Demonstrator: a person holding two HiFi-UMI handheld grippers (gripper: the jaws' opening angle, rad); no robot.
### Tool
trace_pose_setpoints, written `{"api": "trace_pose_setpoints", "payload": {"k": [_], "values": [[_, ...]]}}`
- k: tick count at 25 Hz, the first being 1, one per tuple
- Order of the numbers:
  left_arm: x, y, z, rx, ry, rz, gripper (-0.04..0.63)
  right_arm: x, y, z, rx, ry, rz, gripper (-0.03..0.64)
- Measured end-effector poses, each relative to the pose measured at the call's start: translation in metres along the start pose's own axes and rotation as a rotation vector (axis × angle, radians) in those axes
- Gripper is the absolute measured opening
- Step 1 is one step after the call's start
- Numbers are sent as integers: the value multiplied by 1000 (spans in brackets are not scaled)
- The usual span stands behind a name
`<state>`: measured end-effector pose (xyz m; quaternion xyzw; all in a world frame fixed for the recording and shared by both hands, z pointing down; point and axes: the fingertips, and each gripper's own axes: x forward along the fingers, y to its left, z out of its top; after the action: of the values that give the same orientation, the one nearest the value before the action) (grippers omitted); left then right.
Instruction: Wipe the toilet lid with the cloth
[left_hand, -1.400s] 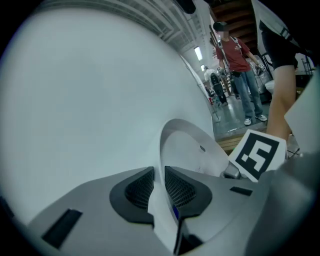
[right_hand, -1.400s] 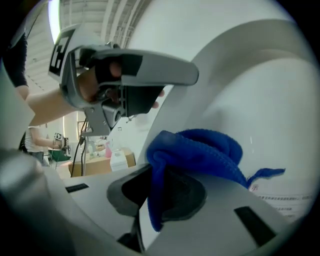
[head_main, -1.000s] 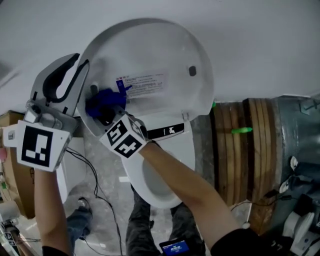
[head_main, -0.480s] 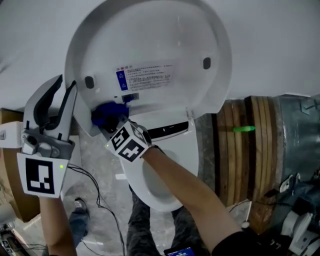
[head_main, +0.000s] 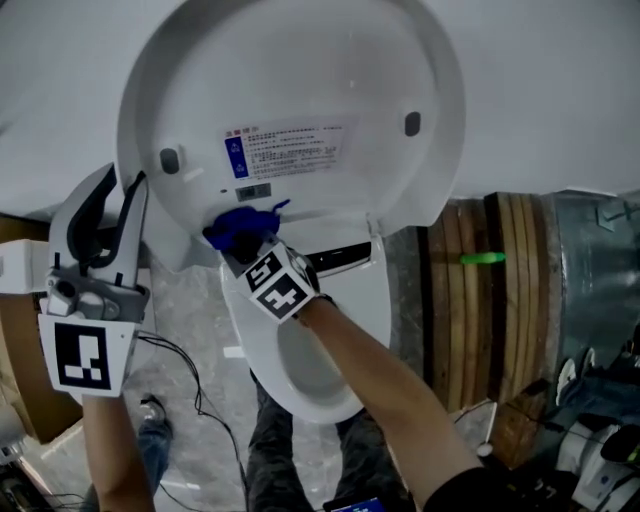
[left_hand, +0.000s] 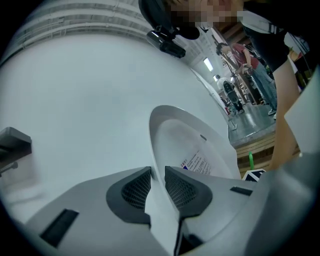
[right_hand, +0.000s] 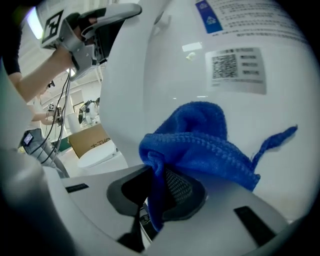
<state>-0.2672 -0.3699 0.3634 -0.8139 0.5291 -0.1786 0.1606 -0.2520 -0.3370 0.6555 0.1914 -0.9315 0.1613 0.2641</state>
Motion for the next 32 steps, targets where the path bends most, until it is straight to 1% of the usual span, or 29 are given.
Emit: {"api": "trace_pose_setpoints", "payload": {"k": [3, 7, 10, 12, 13, 16, 18, 21, 24, 26, 32], "values": [[1, 0, 0, -30, 8, 22, 75, -21, -20, -3, 31, 3, -44, 57], [-2, -1, 4, -36, 55, 93, 75, -49, -43, 0, 33, 9, -93, 57], [-9, -4, 8, -24, 62, 140, 75, -67, -59, 8, 24, 5, -121, 57], [-21, -8, 12, 4, 52, 167, 74, -81, -67, 13, 25, -6, -142, 57], [-28, -14, 14, 21, 55, 166, 74, -89, -71, 16, 33, -16, -154, 57], [-35, -39, 14, 59, 81, 115, 74, -109, -85, 26, 53, -41, -181, 57], [-31, -55, 11, 67, 106, 67, 74, -119, -88, 32, 36, -41, -190, 57], [-22, -77, 9, 71, 133, 7, 74, -137, -95, 48, 40, -74, -209, 57], [-12, -95, 9, 18, 130, -35, 74, -156, -99, 69, 12, -92, -222, 57], [-10, -102, 10, -3, 131, -61, 74, -167, -102, 86, -7, -115, -238, 57], [-7, -102, 15, -1, 150, -100, 74, -202, -105, 149, -68, -196, -276, 57]]}}
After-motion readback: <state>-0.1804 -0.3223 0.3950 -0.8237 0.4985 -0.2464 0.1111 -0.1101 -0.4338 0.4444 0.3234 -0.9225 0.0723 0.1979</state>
